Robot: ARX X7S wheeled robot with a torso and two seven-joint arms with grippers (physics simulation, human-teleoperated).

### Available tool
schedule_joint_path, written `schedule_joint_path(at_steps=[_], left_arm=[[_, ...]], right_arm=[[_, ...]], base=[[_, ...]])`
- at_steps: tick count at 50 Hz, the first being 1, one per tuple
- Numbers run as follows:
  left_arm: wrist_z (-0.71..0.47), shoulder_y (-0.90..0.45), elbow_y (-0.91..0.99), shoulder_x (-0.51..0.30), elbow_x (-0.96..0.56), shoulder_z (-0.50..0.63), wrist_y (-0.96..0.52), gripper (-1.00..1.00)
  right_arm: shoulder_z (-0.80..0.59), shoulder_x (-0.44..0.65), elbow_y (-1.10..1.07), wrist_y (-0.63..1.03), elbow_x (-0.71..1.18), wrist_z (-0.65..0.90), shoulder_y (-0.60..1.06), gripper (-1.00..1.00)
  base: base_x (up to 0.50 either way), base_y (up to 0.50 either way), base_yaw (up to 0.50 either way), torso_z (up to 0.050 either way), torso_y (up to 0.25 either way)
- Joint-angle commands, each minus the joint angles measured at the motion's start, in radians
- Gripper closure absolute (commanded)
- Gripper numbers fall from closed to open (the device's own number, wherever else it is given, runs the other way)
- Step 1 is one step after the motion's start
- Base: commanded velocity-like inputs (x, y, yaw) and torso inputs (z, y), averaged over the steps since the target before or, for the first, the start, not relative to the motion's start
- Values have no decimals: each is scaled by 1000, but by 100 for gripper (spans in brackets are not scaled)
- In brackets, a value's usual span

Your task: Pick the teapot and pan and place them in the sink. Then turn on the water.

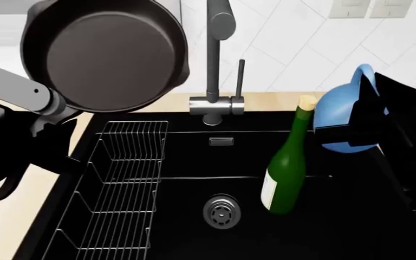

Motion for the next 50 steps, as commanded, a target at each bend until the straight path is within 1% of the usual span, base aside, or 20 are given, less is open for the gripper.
schedule_joint_path(at_steps=[1,14,32,50], left_arm=[[-4,-12,3,0,21,-14,7,100],[1,18,19,-1,29,-5,15,100],[2,2,13,-1,25,-7,10,100],[14,7,10,0,35,-10,18,100]], right_arm=[[25,2,1,-1,-37,0,9,100],[23,-1,2,-10,-53,-9,-9,100],[-14,-21,43,-48,-175,-75,-159,100],[-33,-21,79,-86,-243,-106,-275,100]], base=[[0,0,0,10,0],[0,0,0,1,2],[0,0,0,1,2],[0,0,0,1,2]])
